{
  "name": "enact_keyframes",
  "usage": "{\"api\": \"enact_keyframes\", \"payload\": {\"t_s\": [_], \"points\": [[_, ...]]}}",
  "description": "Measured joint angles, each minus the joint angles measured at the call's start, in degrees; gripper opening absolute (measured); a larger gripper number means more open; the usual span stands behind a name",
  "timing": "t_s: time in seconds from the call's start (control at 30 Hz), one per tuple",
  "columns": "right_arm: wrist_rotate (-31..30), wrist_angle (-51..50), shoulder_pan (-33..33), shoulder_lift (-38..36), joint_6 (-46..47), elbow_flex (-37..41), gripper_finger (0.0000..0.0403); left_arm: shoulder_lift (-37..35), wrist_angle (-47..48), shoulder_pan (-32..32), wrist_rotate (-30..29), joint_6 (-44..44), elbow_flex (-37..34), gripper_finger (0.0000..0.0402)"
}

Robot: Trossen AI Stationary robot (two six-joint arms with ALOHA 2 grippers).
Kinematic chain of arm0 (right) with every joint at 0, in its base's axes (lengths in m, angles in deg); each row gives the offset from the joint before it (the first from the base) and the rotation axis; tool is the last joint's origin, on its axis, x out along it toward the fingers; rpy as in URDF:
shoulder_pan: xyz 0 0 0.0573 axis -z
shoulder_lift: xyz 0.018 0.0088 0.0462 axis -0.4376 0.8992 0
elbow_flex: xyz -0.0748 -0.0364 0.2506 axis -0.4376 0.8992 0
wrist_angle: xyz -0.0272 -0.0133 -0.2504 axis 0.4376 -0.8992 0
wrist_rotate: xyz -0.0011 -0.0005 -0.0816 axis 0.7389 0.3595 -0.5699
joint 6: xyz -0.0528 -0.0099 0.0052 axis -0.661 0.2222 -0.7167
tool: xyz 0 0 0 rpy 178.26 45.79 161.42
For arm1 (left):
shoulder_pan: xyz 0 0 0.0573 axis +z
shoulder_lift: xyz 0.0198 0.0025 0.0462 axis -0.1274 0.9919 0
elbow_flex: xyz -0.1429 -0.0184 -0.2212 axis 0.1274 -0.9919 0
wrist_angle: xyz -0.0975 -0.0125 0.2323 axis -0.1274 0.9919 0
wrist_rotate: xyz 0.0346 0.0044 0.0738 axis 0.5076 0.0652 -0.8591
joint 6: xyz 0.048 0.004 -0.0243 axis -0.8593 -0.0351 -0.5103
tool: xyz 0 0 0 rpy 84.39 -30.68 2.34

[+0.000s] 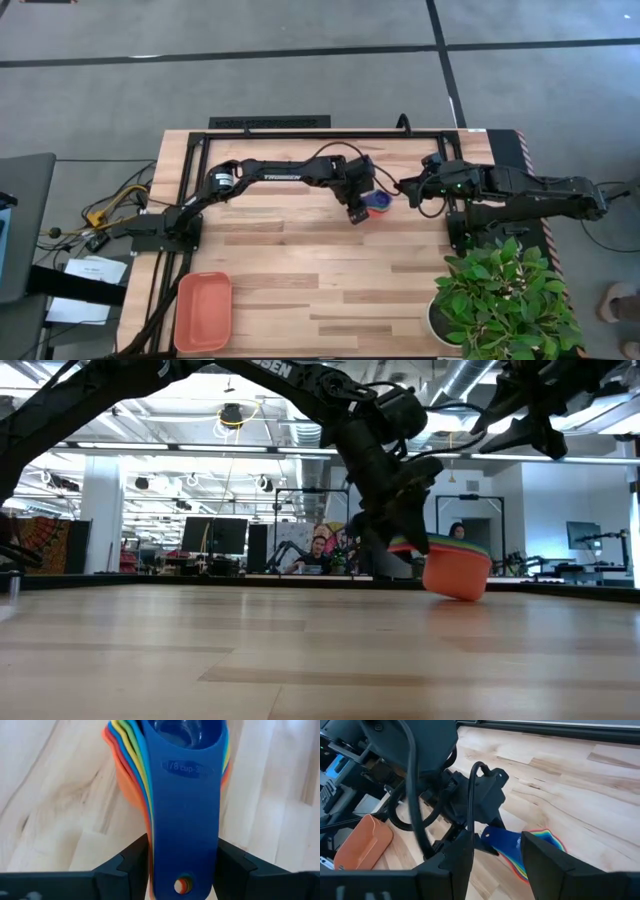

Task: Nest measuring cups in basket
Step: Put the stacked colored measuring cups into the orange bin

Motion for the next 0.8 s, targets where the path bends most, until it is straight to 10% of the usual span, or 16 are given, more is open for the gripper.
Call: {"api": "enact_keyframes", "payload": {"t_s": [0.8], "points": [[0.0,-1.1,0.0,0.0,0.1,0.0,0.0182,0.2,-1.2,0.0,-1.6,-0.3,0.0,0.0161]]}}
